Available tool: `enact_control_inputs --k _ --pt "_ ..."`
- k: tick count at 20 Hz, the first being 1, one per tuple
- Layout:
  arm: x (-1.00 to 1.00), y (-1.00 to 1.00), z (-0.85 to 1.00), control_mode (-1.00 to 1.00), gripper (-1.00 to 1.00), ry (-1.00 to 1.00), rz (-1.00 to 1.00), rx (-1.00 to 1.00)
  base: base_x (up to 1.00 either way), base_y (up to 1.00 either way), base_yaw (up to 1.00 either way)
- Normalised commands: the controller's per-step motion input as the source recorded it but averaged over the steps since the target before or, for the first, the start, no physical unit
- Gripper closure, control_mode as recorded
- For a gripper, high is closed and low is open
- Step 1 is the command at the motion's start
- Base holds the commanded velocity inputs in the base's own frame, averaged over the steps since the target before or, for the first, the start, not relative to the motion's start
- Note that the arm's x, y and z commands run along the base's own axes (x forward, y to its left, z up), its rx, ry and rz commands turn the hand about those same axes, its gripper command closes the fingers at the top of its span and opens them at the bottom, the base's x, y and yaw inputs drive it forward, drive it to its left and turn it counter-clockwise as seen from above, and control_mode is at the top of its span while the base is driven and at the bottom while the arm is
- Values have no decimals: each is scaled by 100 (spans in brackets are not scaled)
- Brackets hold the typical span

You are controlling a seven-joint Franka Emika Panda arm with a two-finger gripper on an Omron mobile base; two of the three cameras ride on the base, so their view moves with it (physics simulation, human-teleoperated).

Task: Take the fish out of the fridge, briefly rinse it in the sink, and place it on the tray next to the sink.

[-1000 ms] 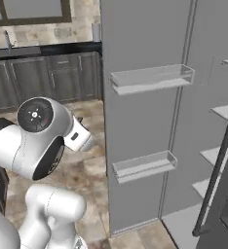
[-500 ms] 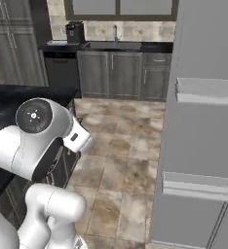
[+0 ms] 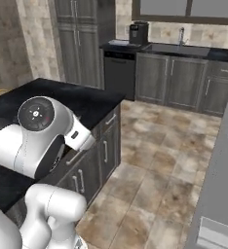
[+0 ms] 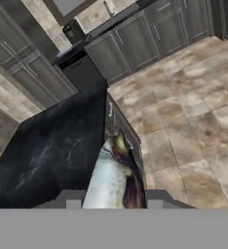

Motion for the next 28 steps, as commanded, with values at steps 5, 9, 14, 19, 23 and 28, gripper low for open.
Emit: enact_control_inputs --k 5,9,14,19,23,28 --pt "0 0 0 100 100 0 0 0 100 0 -7" --pt "0 0 0 100 100 0 0 0 100 0 -21" --pt "0 0 0 100 100 0 0 0 100 30 -34" --pt "0 0 0 100 100 0 0 0 100 44 -33" --pt "0 0 0 100 100 0 0 0 100 44 -28" --pt "0 0 0 100 100 0 0 0 100 8 -18"
